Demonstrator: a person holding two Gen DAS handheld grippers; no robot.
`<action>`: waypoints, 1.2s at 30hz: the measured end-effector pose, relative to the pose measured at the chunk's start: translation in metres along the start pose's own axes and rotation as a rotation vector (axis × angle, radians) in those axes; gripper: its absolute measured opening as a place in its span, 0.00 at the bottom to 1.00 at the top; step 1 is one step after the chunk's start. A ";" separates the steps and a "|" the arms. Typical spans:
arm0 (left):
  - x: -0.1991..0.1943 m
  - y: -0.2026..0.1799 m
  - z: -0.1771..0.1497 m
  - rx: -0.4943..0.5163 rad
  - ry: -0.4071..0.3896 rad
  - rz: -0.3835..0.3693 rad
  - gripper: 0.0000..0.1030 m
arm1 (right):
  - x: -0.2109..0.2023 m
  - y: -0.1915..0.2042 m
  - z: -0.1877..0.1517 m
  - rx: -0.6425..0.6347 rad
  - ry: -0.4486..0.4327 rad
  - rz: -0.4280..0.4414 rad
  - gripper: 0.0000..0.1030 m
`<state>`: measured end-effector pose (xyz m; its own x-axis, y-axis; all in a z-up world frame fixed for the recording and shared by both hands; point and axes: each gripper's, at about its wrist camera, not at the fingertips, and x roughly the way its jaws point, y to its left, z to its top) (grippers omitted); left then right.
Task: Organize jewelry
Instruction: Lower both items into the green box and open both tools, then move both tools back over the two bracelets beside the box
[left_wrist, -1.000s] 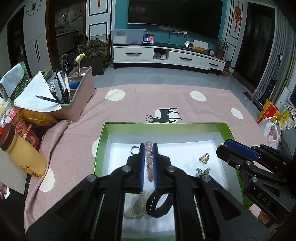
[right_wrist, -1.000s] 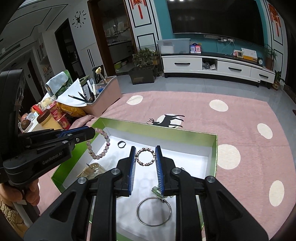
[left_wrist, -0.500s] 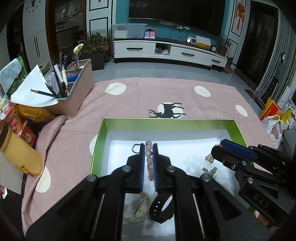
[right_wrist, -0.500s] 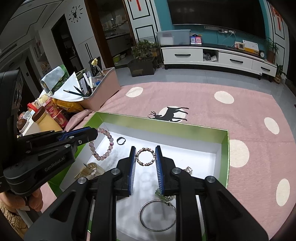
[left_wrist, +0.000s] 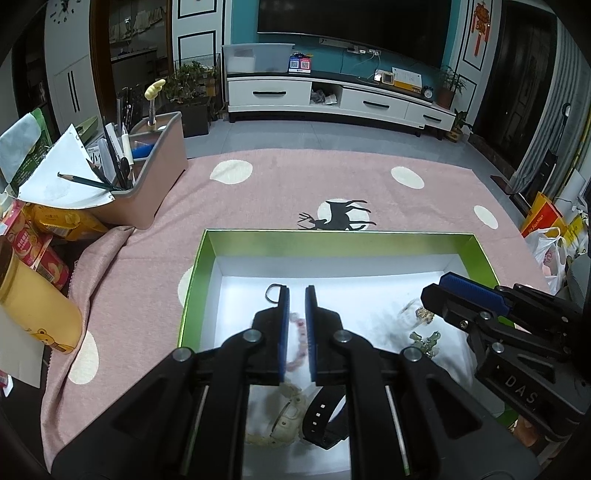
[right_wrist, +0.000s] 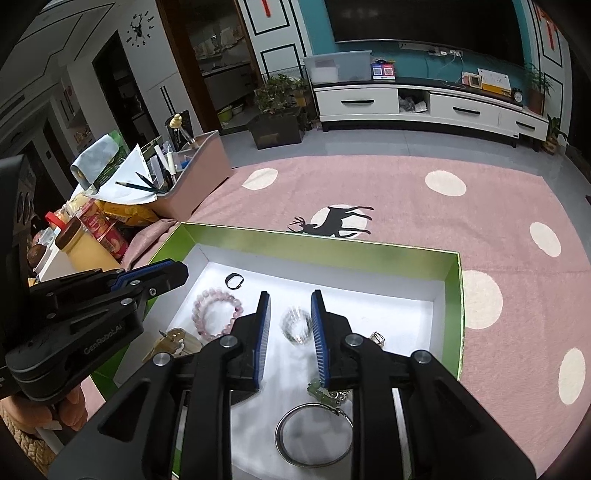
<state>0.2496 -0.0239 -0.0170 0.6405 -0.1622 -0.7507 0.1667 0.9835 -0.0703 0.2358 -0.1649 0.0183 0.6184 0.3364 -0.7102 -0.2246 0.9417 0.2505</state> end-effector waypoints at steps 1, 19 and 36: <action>0.000 0.000 -0.001 0.000 -0.001 0.004 0.16 | -0.001 0.000 0.000 0.003 -0.003 0.002 0.28; -0.056 -0.015 -0.018 0.031 -0.075 0.023 0.80 | -0.082 -0.003 -0.027 -0.005 -0.117 -0.013 0.69; -0.122 -0.038 -0.067 0.032 -0.089 -0.026 0.93 | -0.152 -0.015 -0.084 0.048 -0.130 -0.033 0.88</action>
<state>0.1146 -0.0362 0.0330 0.6995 -0.1951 -0.6875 0.2068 0.9761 -0.0666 0.0821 -0.2304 0.0676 0.7178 0.3003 -0.6282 -0.1685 0.9503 0.2617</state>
